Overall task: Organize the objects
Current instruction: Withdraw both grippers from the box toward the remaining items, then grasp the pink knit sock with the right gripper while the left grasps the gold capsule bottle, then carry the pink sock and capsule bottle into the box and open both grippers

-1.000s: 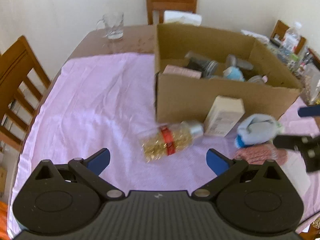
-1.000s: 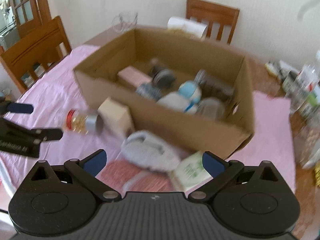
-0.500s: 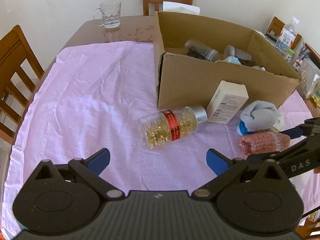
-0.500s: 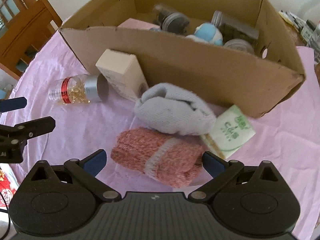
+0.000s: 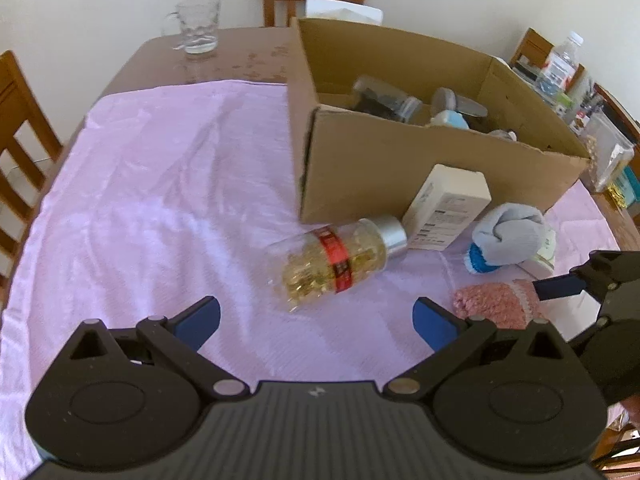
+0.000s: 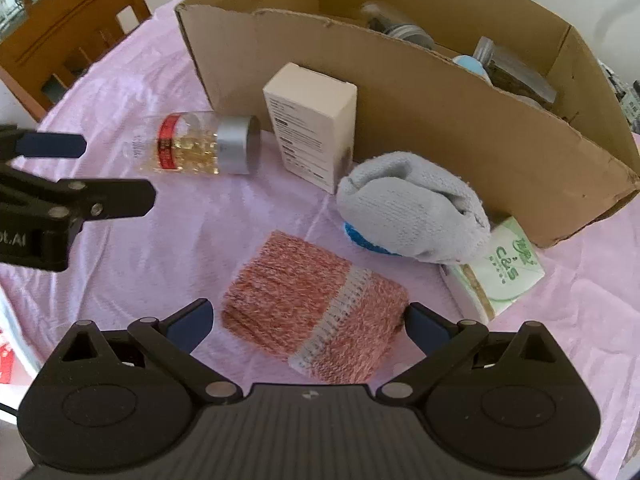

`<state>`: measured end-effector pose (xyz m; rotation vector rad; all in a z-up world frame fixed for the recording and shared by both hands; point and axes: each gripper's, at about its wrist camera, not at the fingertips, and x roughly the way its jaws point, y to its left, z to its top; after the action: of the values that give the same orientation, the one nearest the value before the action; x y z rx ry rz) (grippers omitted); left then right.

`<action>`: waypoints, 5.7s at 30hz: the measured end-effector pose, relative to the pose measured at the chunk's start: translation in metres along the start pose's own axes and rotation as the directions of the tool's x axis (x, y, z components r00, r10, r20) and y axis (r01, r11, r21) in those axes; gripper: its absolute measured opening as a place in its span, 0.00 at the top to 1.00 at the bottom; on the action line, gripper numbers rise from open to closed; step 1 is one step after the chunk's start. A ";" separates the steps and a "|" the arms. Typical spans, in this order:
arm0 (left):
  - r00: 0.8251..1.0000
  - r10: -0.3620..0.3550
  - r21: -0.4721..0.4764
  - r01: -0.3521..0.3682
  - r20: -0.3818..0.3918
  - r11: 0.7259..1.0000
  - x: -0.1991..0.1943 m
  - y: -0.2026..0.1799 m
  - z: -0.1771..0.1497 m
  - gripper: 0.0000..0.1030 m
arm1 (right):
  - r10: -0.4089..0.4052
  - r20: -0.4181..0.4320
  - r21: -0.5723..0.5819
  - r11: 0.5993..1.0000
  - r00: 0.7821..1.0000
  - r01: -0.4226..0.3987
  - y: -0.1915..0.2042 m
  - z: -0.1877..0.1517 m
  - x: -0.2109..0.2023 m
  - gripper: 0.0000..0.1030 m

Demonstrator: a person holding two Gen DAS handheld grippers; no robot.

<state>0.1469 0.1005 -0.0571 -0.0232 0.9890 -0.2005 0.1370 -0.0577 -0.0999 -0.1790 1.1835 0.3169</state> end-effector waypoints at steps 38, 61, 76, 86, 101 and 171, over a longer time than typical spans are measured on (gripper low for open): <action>0.998 0.067 0.019 -0.067 -0.006 0.998 0.052 -0.001 0.009 0.01 | -0.018 0.017 -0.029 0.999 1.000 0.018 0.007 -0.001 0.019 0.00; 0.997 0.079 0.082 -0.077 -0.014 0.994 0.060 -0.002 0.009 0.01 | -0.031 0.051 0.005 1.000 0.998 0.030 0.007 -0.012 0.015 0.00; 0.999 0.023 0.137 -0.020 -0.024 0.990 0.058 0.003 0.011 0.09 | -0.075 0.035 0.051 0.996 0.997 0.073 0.011 -0.011 0.009 0.10; 0.998 -0.012 0.172 0.021 -0.055 0.985 0.050 0.004 0.012 0.09 | -0.073 0.025 0.007 0.997 0.997 0.073 0.009 -0.010 0.000 0.18; 0.998 -0.001 0.229 0.014 -0.058 0.973 0.010 0.005 0.020 0.10 | 0.019 0.066 -0.100 0.995 0.998 -0.012 -0.012 0.007 -0.029 0.22; 1.000 0.007 0.173 -0.009 0.016 0.985 -0.023 -0.023 0.075 0.05 | 0.002 0.266 -0.218 0.974 0.964 0.058 -0.101 0.142 -0.078 0.00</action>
<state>0.1930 0.0769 0.0059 0.1376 0.9533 -0.2776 0.2692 -0.1215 0.0220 -0.3402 0.8777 0.4357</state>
